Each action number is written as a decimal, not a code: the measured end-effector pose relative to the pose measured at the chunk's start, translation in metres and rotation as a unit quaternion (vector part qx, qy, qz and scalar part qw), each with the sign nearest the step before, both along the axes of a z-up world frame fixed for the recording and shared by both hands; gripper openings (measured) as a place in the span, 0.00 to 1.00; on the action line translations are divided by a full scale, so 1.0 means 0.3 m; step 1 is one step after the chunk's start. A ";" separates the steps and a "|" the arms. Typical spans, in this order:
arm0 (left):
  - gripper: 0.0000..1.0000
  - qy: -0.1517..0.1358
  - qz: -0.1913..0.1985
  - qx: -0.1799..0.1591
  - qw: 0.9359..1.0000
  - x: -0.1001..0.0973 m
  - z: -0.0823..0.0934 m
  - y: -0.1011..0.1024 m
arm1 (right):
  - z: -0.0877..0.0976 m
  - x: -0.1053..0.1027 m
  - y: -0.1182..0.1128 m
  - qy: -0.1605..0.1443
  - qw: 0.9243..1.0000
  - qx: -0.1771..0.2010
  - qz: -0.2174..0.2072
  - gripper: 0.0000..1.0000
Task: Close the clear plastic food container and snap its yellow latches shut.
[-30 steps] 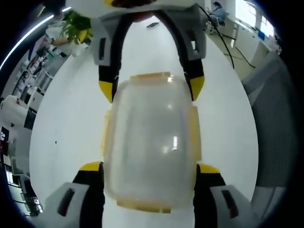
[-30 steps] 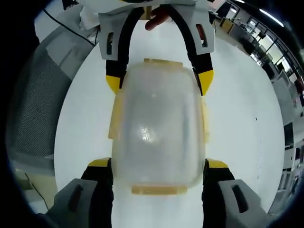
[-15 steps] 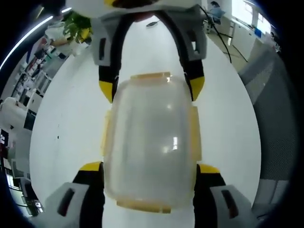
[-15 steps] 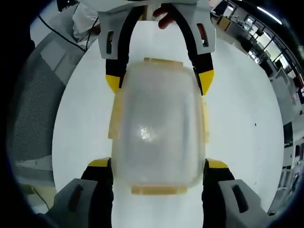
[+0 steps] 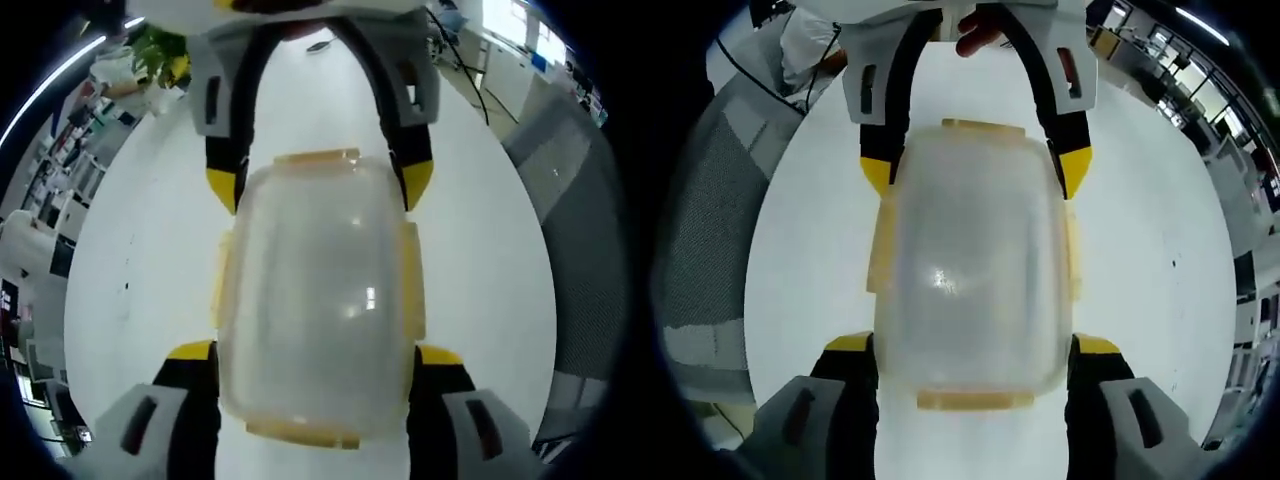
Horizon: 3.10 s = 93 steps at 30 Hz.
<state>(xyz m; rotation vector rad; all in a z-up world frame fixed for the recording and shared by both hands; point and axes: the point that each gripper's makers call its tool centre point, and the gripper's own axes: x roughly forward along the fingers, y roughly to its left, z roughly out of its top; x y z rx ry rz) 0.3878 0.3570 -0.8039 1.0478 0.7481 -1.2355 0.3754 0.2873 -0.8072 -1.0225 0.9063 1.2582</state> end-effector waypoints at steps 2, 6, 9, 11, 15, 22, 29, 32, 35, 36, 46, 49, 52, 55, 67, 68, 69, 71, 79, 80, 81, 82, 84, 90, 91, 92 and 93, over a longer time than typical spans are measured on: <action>0.74 0.000 -0.002 -0.002 1.000 0.011 0.001 0.005 | 0.000 0.008 0.004 0.000 1.000 -0.005 -0.001 0.74; 0.74 0.001 -0.002 -0.010 1.000 0.030 0.005 0.014 | 0.002 0.027 0.009 0.000 1.000 -0.006 -0.001 0.74; 0.74 0.002 -0.003 -0.014 1.000 0.047 0.004 0.018 | 0.000 0.043 0.016 -0.001 1.000 -0.008 -0.003 0.74; 0.74 0.001 -0.004 -0.013 1.000 0.057 0.003 0.019 | -0.002 0.054 0.020 -0.001 1.000 -0.014 -0.004 0.74; 0.74 -0.001 0.002 -0.010 1.000 0.087 0.003 0.028 | 0.001 0.085 0.025 -0.003 1.000 -0.015 -0.001 0.74; 0.74 -0.002 0.006 -0.009 1.000 0.147 0.002 0.036 | -0.003 0.146 0.035 -0.004 0.999 -0.038 0.004 0.75; 0.74 -0.001 0.002 -0.007 1.000 0.201 0.002 0.043 | -0.003 0.199 0.036 -0.006 1.000 -0.028 -0.001 0.75; 0.74 -0.001 0.003 -0.009 1.000 0.225 0.002 0.047 | -0.003 0.223 0.041 -0.007 0.999 -0.031 -0.001 0.75; 0.74 -0.001 0.011 -0.013 1.000 0.242 0.004 0.051 | -0.004 0.246 0.044 -0.008 0.999 -0.032 0.005 0.75; 0.74 -0.002 0.012 -0.013 1.000 0.247 0.004 0.052 | -0.004 0.251 0.046 -0.008 0.999 -0.032 0.007 0.75; 0.74 -0.003 0.015 -0.013 1.000 0.281 0.002 0.063 | -0.007 0.285 0.059 -0.013 0.999 -0.032 0.006 0.75; 0.74 -0.004 0.016 -0.014 1.000 0.283 0.003 0.065 | -0.008 0.288 0.060 -0.014 0.999 -0.031 0.006 0.76; 0.74 -0.003 0.016 -0.018 1.000 0.285 0.004 0.065 | -0.008 0.290 0.061 -0.015 1.000 -0.026 0.004 0.76; 0.74 -0.002 0.014 -0.021 1.000 0.286 0.005 0.065 | -0.005 0.288 0.063 -0.016 1.000 -0.020 0.002 0.76; 0.75 0.004 0.012 -0.043 0.999 0.285 0.011 0.064 | -0.005 0.288 0.065 -0.019 1.000 -0.008 0.002 0.77; 0.75 0.004 0.012 -0.044 0.999 0.284 0.012 0.063 | -0.005 0.288 0.065 -0.020 1.000 -0.007 0.002 0.77; 0.75 0.004 0.011 -0.045 0.999 0.284 0.012 0.062 | -0.005 0.289 0.066 -0.022 1.000 -0.006 0.002 0.77; 0.75 0.004 0.011 -0.053 0.999 0.284 0.013 0.061 | -0.003 0.289 0.065 -0.024 1.000 0.004 0.003 0.77; 0.77 0.003 0.030 -0.112 0.993 0.282 0.023 0.046 | 0.011 0.292 0.083 -0.030 0.995 0.089 -0.033 0.78; 0.78 0.001 0.030 -0.119 0.992 0.283 0.023 0.047 | 0.014 0.293 0.089 -0.030 0.993 0.103 -0.042 0.79; 0.77 -0.003 0.032 -0.121 0.992 0.284 0.024 0.052 | 0.015 0.292 0.089 -0.030 0.992 0.112 -0.050 0.80; 0.77 -0.007 0.034 -0.126 0.991 0.285 0.023 0.057 | 0.012 0.295 0.084 -0.033 0.991 0.119 -0.056 0.81; 0.77 -0.011 0.045 -0.146 0.988 0.290 0.029 0.059 | 0.002 0.290 0.071 -0.035 0.989 0.125 -0.063 0.82; 0.79 -0.009 0.080 -0.214 0.973 0.299 0.041 0.066 | -0.019 0.282 0.059 -0.033 0.976 0.179 -0.121 0.92; 0.79 -0.011 0.091 -0.230 0.969 0.297 0.048 0.067 | -0.010 0.289 0.067 -0.036 0.969 0.202 -0.140 0.93; 0.79 -0.015 0.100 -0.239 0.966 0.299 0.052 0.073 | -0.001 0.286 0.075 -0.036 0.964 0.218 -0.150 0.94; 0.80 -0.018 0.106 -0.251 0.962 0.299 0.059 0.074 | 0.005 0.287 0.078 -0.038 0.959 0.229 -0.160 0.94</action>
